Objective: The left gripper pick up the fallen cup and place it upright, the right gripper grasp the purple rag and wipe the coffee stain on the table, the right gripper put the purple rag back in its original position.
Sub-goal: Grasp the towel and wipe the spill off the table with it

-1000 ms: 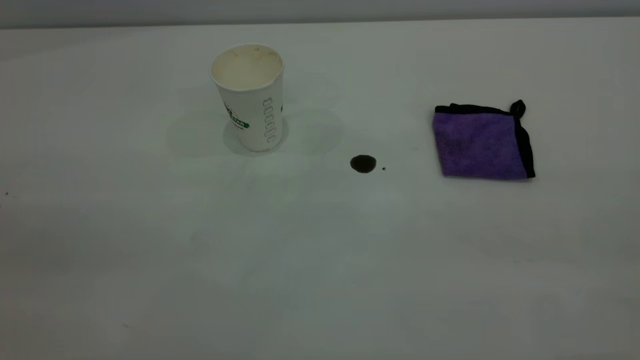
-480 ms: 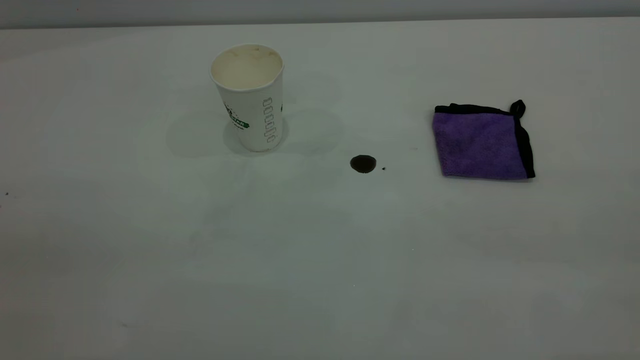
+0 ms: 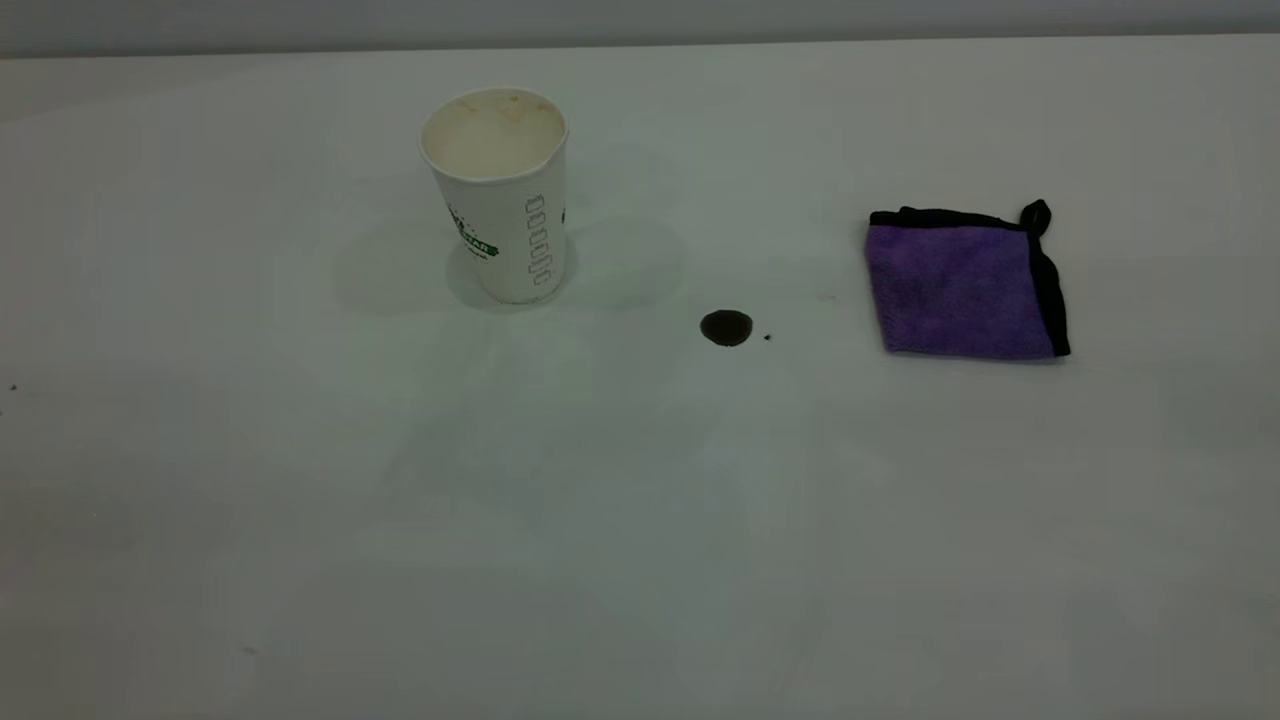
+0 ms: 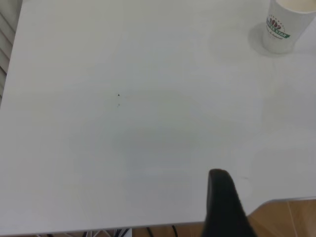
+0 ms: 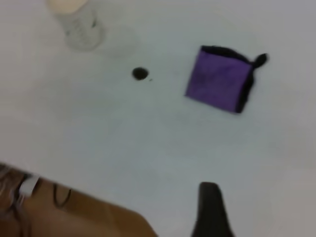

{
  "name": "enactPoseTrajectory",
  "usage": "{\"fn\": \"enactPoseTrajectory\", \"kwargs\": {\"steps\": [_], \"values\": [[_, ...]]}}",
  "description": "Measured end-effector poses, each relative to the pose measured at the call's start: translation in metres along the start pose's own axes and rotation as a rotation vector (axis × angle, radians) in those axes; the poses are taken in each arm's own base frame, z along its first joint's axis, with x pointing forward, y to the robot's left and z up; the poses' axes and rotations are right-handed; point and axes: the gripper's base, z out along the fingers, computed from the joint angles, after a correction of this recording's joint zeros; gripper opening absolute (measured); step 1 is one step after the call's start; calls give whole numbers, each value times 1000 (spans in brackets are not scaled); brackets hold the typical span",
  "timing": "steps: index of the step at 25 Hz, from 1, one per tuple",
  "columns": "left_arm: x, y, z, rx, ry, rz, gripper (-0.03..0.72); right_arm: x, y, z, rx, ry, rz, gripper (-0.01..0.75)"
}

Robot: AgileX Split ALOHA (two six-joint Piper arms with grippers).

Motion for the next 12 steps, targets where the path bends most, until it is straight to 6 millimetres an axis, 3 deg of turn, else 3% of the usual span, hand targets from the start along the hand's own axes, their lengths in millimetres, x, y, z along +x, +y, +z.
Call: {"fn": "enactPoseTrajectory", "kwargs": {"steps": [6, 12], "values": [[0, 0, 0, 0, 0, 0, 492, -43, -11, 62, -81, 141, -20, 606], [0, 0, 0, 0, 0, 0, 492, -75, -25, 140, -137, 231, -44, 597]]}}
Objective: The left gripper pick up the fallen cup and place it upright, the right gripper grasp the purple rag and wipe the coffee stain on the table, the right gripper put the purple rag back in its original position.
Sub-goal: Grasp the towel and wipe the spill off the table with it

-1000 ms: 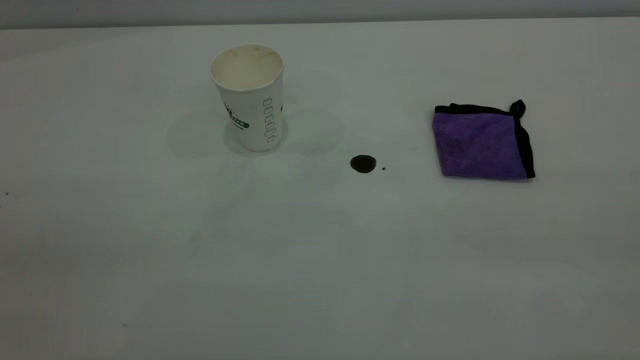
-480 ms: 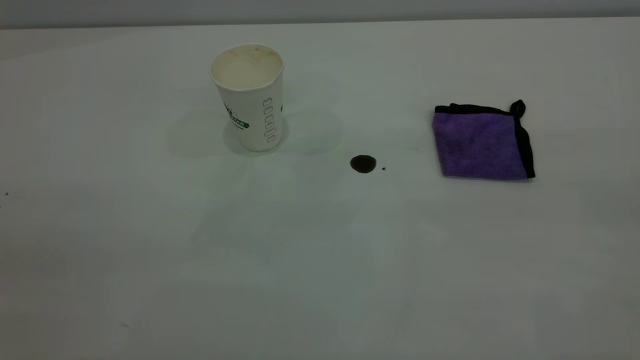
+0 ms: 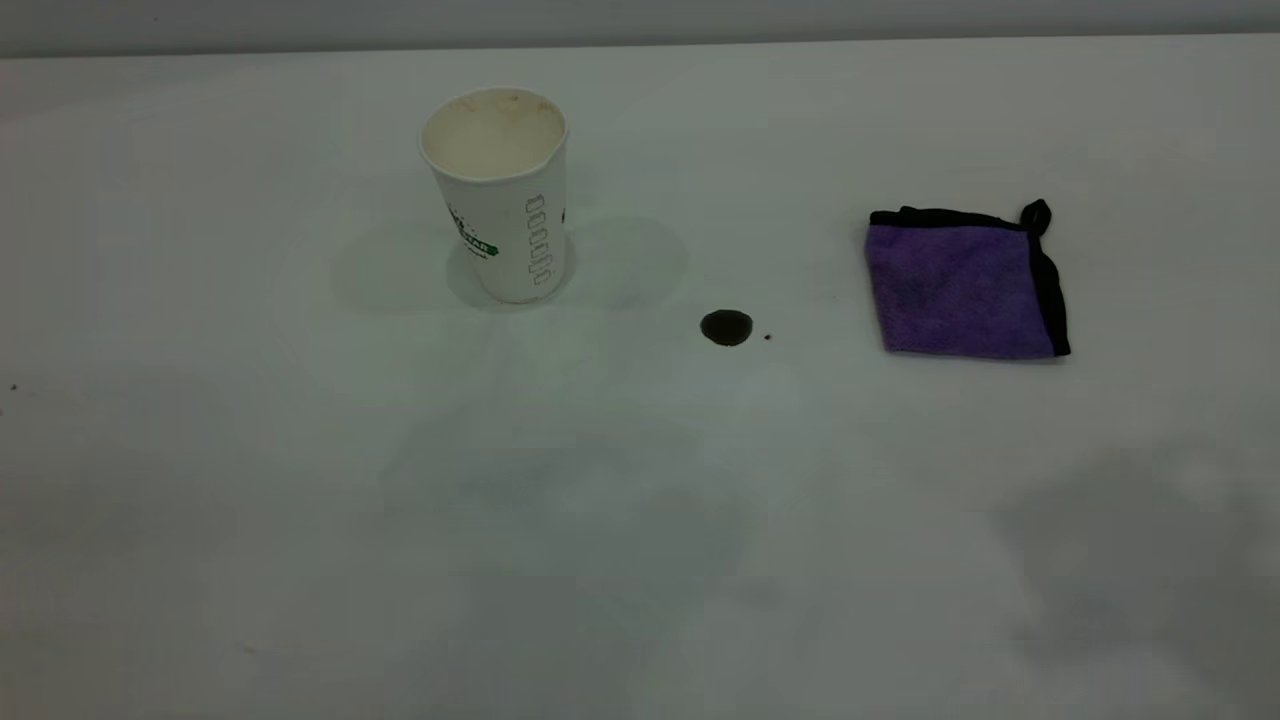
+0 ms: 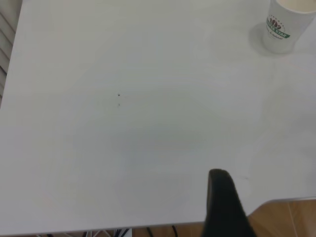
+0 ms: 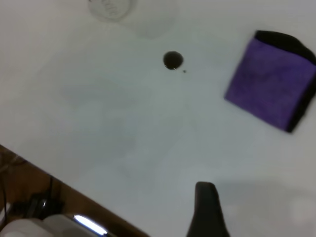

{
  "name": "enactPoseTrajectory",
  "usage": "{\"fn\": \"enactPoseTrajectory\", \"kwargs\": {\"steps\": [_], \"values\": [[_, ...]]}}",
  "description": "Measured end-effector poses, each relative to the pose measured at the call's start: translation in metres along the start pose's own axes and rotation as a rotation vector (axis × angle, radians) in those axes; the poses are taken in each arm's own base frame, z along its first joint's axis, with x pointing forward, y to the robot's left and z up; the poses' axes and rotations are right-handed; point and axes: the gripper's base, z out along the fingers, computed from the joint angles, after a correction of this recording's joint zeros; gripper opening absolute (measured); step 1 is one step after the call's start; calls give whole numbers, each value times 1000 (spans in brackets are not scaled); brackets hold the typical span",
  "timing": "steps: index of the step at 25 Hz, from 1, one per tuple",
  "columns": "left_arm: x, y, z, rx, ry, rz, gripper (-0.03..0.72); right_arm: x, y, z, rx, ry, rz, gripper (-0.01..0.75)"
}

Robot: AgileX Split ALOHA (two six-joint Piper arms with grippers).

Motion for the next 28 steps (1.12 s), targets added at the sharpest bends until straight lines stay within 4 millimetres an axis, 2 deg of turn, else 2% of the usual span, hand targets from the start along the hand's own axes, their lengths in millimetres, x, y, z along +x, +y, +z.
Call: {"fn": "enactPoseTrajectory", "kwargs": {"steps": [6, 11, 15, 22, 28], "values": [[0, 0, 0, 0, 0, 0, 492, -23, -2, 86, -40, 142, -92, 591], [0, 0, 0, 0, 0, 0, 492, -21, -16, 162, 23, 321, -114, 591], [0, 0, 0, 0, 0, 0, 492, -21, -28, 210, 50, 397, -94, 591], [0, 0, 0, 0, 0, 0, 492, -23, -46, 277, 71, 445, -111, 591], [0, 0, 0, 0, 0, 0, 492, -25, -70, 316, 141, 488, -131, 591]]}}
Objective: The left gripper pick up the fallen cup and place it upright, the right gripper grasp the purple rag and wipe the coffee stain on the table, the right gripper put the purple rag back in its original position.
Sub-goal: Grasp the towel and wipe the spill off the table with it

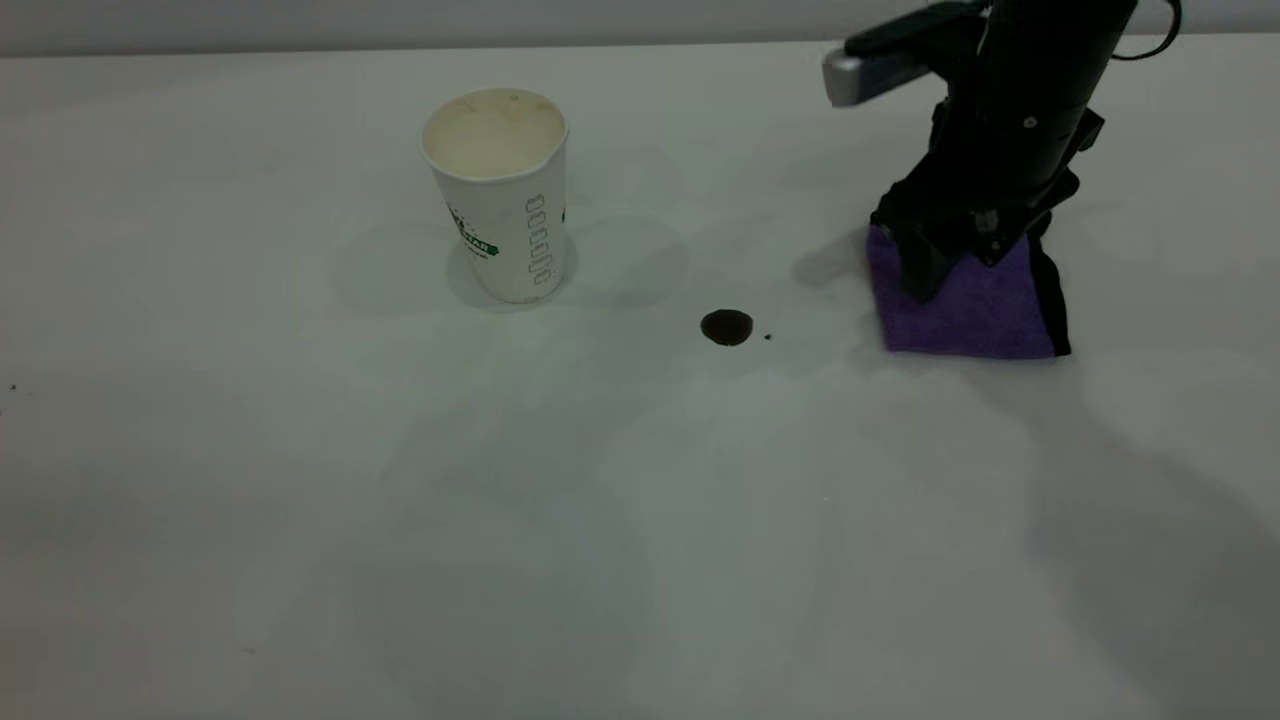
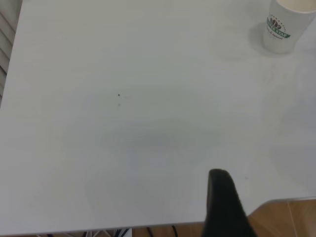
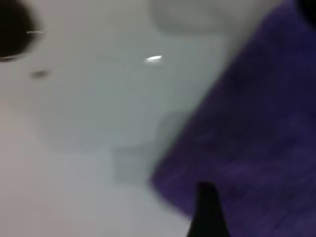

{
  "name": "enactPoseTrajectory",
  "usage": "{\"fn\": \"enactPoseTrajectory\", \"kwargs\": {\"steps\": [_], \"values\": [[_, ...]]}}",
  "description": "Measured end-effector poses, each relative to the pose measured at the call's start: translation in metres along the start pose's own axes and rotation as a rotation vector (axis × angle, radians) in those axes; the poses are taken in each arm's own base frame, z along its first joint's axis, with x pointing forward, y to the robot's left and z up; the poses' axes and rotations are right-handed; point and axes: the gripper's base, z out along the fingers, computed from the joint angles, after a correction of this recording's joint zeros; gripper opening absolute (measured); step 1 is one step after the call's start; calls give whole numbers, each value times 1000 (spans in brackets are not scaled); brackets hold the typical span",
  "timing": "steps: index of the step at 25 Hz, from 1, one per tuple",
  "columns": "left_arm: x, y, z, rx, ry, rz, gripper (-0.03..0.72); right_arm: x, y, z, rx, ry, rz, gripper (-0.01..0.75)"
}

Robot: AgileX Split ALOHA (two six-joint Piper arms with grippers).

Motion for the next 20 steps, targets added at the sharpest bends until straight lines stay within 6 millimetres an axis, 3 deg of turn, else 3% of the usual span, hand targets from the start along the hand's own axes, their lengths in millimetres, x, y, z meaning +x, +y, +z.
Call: {"fn": "enactPoseTrajectory", "kwargs": {"steps": [5, 10, 14, 18, 20], "values": [[0, 0, 0, 0, 0, 0, 492, -7, -18, 15, 37, 18, 57, 591], [0, 0, 0, 0, 0, 0, 492, -4, -16, 28, 13, 42, 95, 557], [0, 0, 0, 0, 0, 0, 492, -4, -13, 34, -22, 47, 95, 404], [0, 0, 0, 0, 0, 0, 492, -6, -9, 36, -67, 38, 73, 124], [0, 0, 0, 0, 0, 0, 492, -7, -7, 36, -96, 21, 64, 60]]}}
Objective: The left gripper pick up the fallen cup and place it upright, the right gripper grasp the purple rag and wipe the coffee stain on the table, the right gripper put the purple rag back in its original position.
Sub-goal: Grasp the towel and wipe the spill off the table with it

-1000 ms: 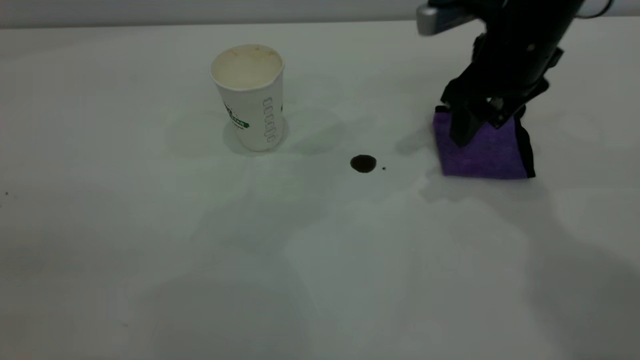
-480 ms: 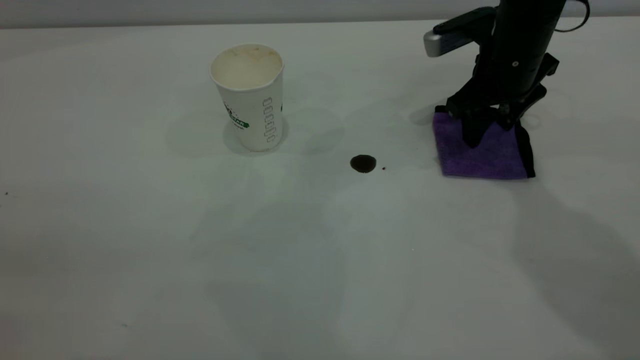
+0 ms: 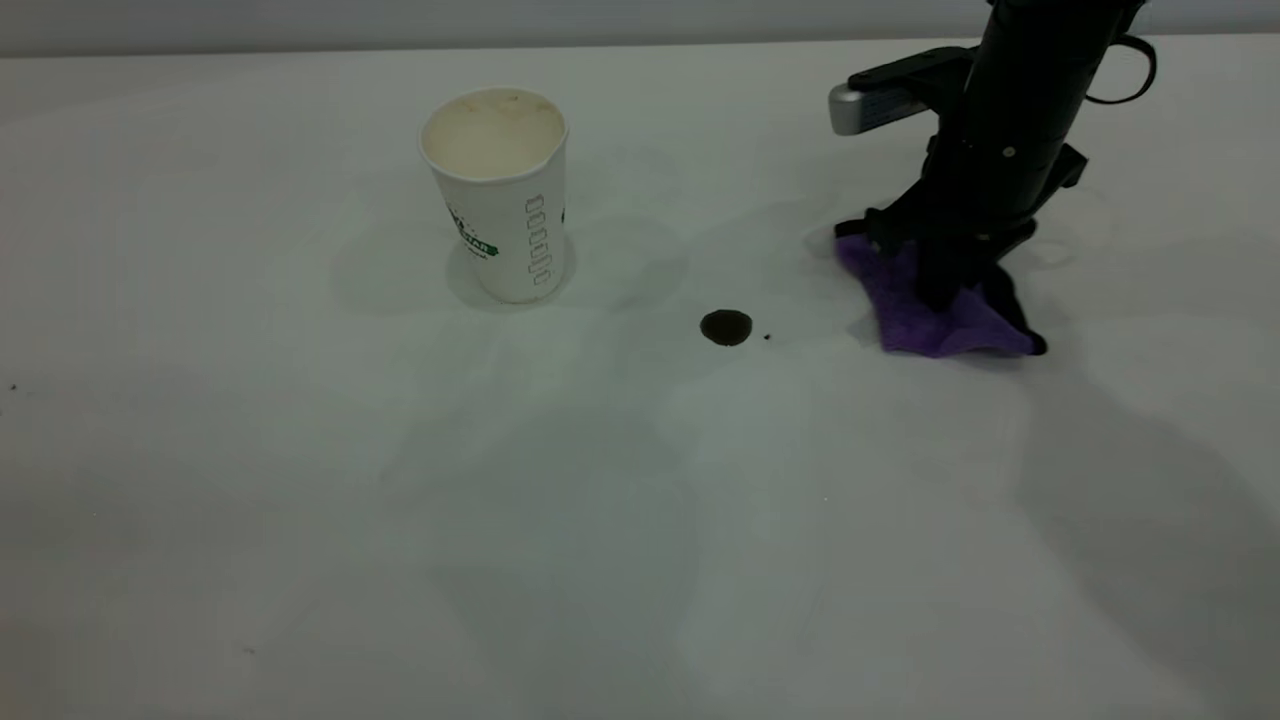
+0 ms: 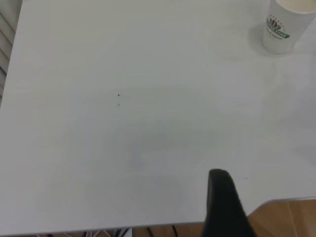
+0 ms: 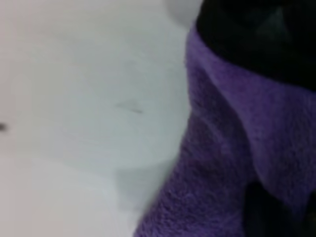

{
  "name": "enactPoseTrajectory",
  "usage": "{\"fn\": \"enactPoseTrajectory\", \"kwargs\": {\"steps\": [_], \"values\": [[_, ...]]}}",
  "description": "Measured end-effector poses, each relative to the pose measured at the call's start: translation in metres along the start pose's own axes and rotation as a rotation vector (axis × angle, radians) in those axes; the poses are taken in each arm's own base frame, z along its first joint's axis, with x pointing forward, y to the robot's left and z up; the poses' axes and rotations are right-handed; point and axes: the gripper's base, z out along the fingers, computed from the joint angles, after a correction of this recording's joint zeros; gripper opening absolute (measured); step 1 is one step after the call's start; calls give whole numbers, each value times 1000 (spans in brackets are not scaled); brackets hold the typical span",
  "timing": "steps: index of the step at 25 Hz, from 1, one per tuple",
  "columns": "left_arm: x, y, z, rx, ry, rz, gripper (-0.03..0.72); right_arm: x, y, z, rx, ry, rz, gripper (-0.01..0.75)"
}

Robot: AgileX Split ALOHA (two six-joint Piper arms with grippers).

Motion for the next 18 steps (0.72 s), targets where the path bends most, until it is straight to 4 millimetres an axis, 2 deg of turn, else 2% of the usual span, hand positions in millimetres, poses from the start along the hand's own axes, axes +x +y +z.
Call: {"fn": "enactPoseTrajectory", "kwargs": {"steps": [9, 18], "values": [[0, 0, 0, 0, 0, 0, 492, -17, 50, 8, -121, -134, -38, 52], [0, 0, 0, 0, 0, 0, 492, -21, 82, 11, -134, -157, -97, 52]]}}
